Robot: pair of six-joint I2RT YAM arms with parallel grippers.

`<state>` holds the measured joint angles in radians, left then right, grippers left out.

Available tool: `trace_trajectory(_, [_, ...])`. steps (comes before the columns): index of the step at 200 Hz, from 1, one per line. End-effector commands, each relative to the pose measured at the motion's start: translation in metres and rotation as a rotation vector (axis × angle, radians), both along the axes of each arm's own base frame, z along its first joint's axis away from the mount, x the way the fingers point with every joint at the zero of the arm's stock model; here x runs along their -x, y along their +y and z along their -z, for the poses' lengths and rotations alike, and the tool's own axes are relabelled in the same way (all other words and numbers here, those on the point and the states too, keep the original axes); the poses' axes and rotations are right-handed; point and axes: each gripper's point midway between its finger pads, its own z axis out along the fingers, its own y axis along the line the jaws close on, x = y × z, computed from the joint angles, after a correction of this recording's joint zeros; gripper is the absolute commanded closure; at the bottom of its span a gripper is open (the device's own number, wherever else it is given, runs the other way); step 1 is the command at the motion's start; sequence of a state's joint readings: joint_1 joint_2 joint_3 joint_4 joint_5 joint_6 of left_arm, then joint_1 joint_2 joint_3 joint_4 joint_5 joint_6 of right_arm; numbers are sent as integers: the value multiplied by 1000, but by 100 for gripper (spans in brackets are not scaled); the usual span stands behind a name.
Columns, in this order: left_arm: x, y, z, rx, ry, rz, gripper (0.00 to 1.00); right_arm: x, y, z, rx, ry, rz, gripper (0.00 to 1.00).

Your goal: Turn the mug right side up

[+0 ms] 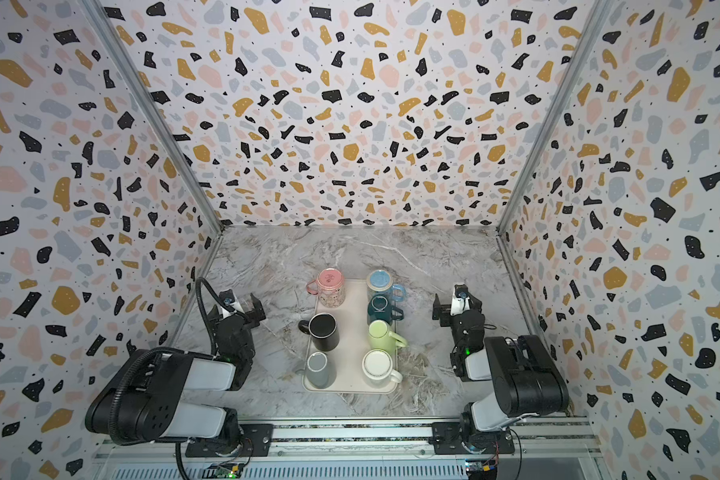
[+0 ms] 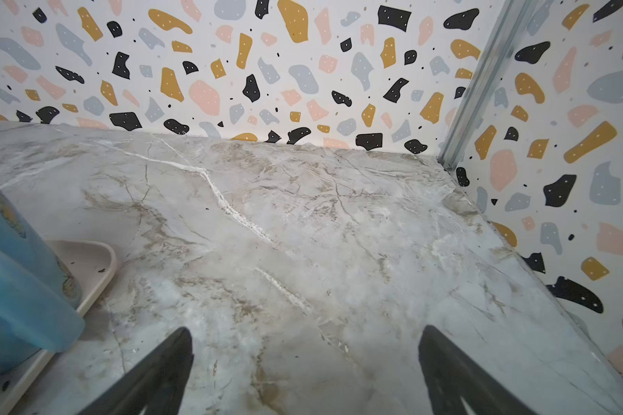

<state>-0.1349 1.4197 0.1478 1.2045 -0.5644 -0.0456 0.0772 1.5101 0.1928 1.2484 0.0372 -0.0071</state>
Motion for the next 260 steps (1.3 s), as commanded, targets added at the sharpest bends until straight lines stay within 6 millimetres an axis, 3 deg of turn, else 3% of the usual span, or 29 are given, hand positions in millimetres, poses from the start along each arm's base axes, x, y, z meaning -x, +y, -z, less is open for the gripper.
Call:
trace_trajectory(1, [-3,4,-14,11,-55,-23,0,-4,-1,-12,-1,-35,1,1])
trace_trajectory(206, [-2,4,-14,10,-55,-22,0,-3,0,-12,-3,-36,-1,1])
trace_trajectory(238, [-11,3,-25,2,-28,-24,0,-15,1,-28,13,0,10,0])
trace_trajectory(260, [-24,1,-45,-9,27,-23,0,-21,-2,-45,-3,24,39,1])
